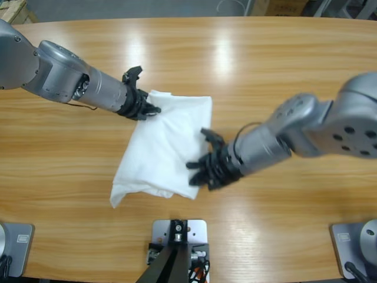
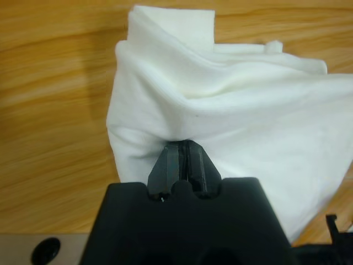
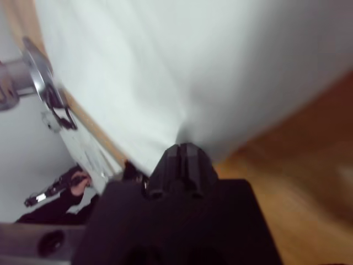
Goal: Fold clothes
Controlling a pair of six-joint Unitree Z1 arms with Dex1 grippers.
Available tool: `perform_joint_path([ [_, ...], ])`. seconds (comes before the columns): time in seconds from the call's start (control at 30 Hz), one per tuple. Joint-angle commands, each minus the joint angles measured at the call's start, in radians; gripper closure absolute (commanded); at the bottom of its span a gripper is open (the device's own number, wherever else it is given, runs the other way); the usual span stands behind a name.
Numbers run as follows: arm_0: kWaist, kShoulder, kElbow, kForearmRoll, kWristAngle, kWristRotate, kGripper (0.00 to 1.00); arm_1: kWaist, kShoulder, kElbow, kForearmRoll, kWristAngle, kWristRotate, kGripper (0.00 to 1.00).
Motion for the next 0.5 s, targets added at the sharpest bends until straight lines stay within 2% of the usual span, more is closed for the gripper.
perform_joint_path([
  [0.03,0.003,0.095,0.021,0.024,-0.001,-0.005,1.0,0.038,-0.031,0.07,0.008,0.042,0.021,1.0],
  [0.17,0.003,0.067,0.033,0.024,0.001,-0.004,1.0,0.038,-0.032,0.102,-0.01,0.039,0.021,1.0],
  [0.27,0.011,-0.01,0.034,0.034,0.011,0.0,1.0,0.038,-0.058,0.101,-0.011,0.023,0.022,1.0],
  [0.37,0.028,-0.138,0.026,0.073,0.02,0.008,1.0,0.038,-0.142,0.1,0.008,-0.04,0.016,1.0],
  [0.5,0.037,-0.334,-0.011,0.181,0.018,0.008,1.0,0.038,-0.352,0.097,0.139,-0.167,0.004,1.0],
])
